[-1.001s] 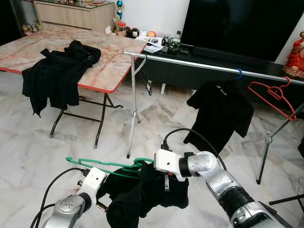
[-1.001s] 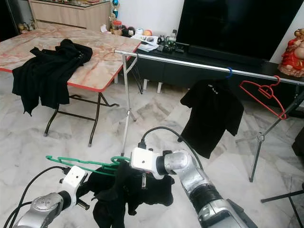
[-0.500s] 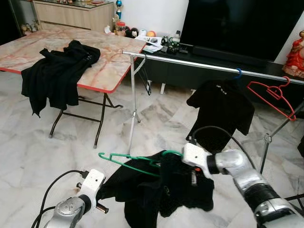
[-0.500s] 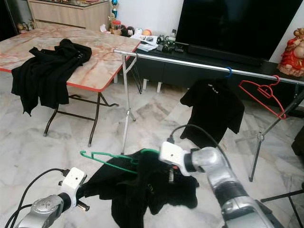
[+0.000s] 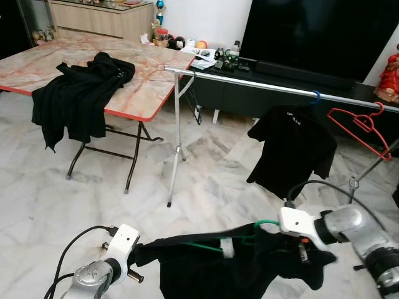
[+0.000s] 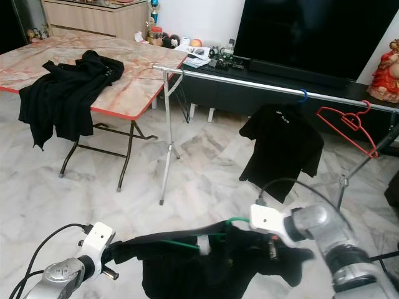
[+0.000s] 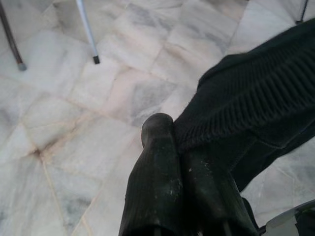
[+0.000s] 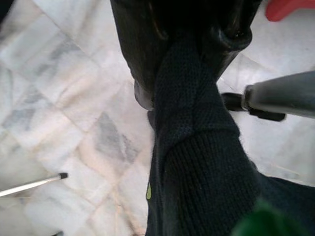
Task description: Hang hanger
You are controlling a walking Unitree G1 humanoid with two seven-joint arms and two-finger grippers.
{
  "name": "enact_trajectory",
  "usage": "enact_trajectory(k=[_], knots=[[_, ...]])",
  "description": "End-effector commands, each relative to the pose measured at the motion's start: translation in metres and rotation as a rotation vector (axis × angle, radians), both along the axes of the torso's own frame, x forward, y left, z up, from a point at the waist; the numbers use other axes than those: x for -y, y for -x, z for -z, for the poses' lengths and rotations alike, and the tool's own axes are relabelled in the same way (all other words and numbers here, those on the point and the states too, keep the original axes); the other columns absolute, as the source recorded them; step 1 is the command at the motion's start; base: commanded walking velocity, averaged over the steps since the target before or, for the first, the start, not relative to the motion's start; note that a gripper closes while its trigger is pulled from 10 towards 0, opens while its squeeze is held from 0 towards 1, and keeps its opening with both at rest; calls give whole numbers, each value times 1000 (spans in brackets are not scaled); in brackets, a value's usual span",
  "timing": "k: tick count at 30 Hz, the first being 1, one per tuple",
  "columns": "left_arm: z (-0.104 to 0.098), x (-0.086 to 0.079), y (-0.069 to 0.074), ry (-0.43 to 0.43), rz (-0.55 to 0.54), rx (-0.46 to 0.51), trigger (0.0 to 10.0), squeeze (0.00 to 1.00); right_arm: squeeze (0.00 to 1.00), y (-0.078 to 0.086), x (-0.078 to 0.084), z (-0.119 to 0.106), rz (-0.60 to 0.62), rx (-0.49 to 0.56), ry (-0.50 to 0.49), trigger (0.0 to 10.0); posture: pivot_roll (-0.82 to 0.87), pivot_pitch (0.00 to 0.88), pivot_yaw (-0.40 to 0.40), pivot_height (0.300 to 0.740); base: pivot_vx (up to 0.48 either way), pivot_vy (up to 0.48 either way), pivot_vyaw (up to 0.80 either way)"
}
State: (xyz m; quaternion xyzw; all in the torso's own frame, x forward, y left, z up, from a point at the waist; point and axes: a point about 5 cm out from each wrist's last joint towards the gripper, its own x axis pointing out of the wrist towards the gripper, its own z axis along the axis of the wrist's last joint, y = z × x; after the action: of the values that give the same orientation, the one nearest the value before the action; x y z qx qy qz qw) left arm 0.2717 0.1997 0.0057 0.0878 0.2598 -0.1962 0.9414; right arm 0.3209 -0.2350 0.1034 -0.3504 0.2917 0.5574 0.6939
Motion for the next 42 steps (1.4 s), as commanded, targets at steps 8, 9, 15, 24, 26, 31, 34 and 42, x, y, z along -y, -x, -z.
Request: enact_trajectory(k=[8, 9, 15, 24, 26, 31, 34, 42], knots=[[-1, -6, 0, -38, -1, -10, 0, 0, 0, -9, 7, 0, 4, 121, 221, 0, 179, 0, -137, 740, 0, 0, 0], [-6, -5, -1, -35, 32, -3, 0, 0, 0, -12, 0, 1, 5, 144, 206, 0, 179, 0, -137, 740, 0, 0, 0], [-38, 5, -8, 36, 181, 66, 0, 0, 0, -15, -26, 8, -43, 170, 160, 0, 188, 0, -138, 740, 0, 0, 0], [-111, 34, 1, 191, 486, 223, 0, 0, 0, -22, -66, 16, -57, 252, 116, 0, 204, 0, -140, 740, 0, 0, 0], [-118, 37, 4, 207, 516, 231, 0, 0, 0, -25, -70, 15, -43, 289, 112, 0, 211, 0, -142, 740, 0, 0, 0], [-126, 46, 17, 225, 636, 192, 0, 0, 0, -36, -83, 8, 95, 408, 24, 0, 215, 0, -138, 740, 0, 0, 0], [-127, 49, 21, 228, 655, 172, 0, 0, 0, -39, -91, 6, 138, 441, -18, 0, 211, 0, -136, 740, 0, 0, 0], [-132, 70, 30, 238, 755, 131, 0, 0, 0, -37, -127, 17, 337, 380, -241, 0, 212, 0, -127, 740, 0, 0, 0]])
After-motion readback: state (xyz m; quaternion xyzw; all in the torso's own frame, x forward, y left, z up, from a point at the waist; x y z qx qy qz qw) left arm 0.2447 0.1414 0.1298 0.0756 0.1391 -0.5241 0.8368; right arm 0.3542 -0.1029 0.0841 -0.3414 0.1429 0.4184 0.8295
